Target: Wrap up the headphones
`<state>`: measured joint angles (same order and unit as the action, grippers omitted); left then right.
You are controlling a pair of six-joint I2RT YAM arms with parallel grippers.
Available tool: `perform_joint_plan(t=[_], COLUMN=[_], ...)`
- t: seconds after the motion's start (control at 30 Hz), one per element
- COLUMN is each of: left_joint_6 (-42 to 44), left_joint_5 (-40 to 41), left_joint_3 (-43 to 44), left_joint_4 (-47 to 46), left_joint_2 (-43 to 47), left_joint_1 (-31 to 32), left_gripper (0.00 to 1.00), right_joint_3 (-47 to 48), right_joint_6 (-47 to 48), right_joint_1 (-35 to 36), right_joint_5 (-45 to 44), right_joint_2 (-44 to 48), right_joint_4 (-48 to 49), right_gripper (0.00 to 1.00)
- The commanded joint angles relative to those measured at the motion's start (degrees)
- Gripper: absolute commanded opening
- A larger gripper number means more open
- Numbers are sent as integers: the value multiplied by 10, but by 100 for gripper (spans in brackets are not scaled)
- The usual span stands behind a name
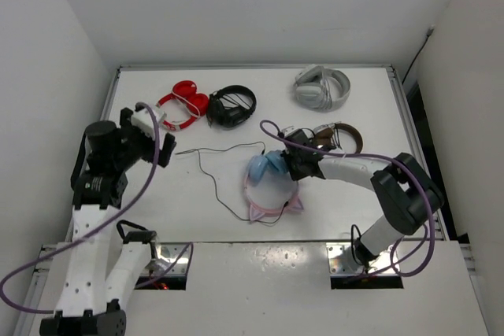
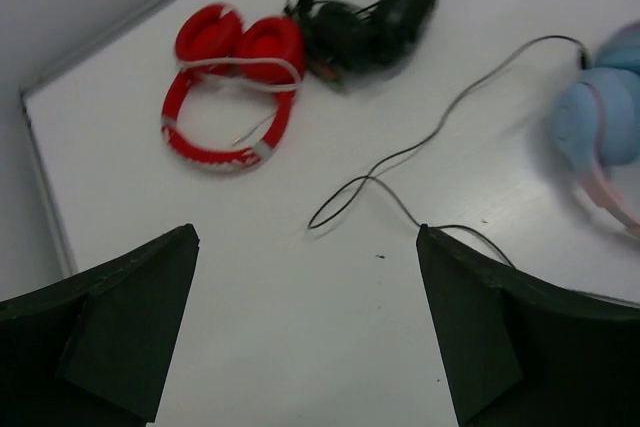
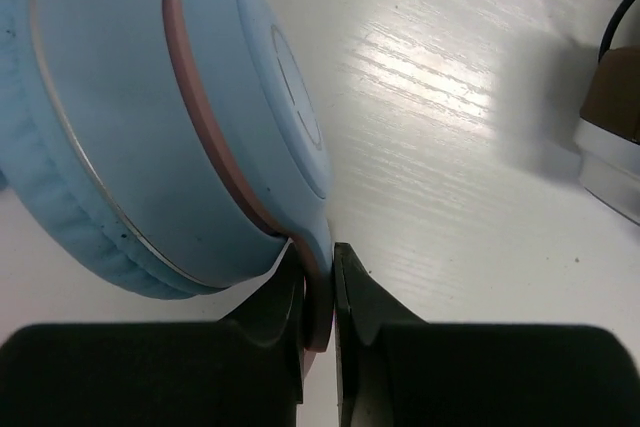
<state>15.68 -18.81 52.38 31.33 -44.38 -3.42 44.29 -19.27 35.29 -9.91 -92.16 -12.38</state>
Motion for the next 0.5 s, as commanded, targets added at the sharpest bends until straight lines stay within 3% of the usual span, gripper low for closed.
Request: perform_joint_plan(t=[0.0, 0.07, 0.2, 0.33, 0.47], left_joint_6=[97, 127, 132, 144, 144], left_joint_5=[-155, -213, -183, -177, -177], left_joint_3=[-22, -22, -27, -39, -53], left_joint_4=[38, 67, 75, 75, 75], left_joint_2=[53, 67, 77, 90, 115], left_joint_1=[20, 34, 59, 59, 59], left_gripper=[96, 96, 94, 90, 90], right_joint_3=[27, 41, 116, 177, 236], right_joint_6=[9, 24, 60, 153, 162], right_joint_1=[23, 40, 59, 95, 108], right_joint_5=[-9, -41, -92, -188, -194], right_joint_2=[57, 80, 80, 68, 68], right_joint_4=[22, 59, 73, 132, 111], right_gripper=[0, 0, 0, 0, 0])
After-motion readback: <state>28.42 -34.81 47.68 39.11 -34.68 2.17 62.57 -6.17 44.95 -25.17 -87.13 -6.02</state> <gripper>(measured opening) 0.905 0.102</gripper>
